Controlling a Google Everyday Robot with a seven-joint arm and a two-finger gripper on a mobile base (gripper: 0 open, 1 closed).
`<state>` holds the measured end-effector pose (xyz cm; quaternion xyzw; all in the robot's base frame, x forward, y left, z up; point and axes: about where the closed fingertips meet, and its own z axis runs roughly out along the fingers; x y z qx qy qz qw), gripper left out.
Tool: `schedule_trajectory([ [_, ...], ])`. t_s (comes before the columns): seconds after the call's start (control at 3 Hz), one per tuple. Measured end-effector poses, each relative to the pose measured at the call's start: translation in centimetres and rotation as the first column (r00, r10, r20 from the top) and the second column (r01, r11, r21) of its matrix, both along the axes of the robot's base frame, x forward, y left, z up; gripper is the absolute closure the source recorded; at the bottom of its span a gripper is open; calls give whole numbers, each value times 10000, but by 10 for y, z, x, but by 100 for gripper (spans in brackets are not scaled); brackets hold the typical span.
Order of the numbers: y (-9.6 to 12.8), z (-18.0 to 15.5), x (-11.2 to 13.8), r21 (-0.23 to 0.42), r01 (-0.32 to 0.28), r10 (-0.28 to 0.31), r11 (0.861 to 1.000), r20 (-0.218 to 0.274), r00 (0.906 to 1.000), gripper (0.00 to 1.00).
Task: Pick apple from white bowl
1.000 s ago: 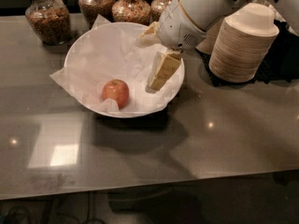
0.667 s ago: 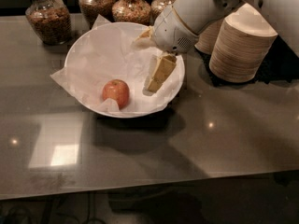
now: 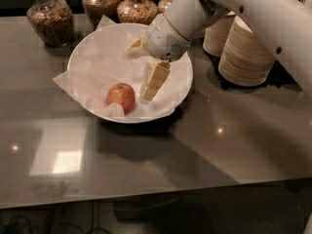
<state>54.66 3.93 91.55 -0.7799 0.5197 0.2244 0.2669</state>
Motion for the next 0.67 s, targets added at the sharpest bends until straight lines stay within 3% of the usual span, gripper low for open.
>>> schedule_trajectory([
  [0.67,24,-16,1,-168,-1139,1133,9934,-323,9930,20],
])
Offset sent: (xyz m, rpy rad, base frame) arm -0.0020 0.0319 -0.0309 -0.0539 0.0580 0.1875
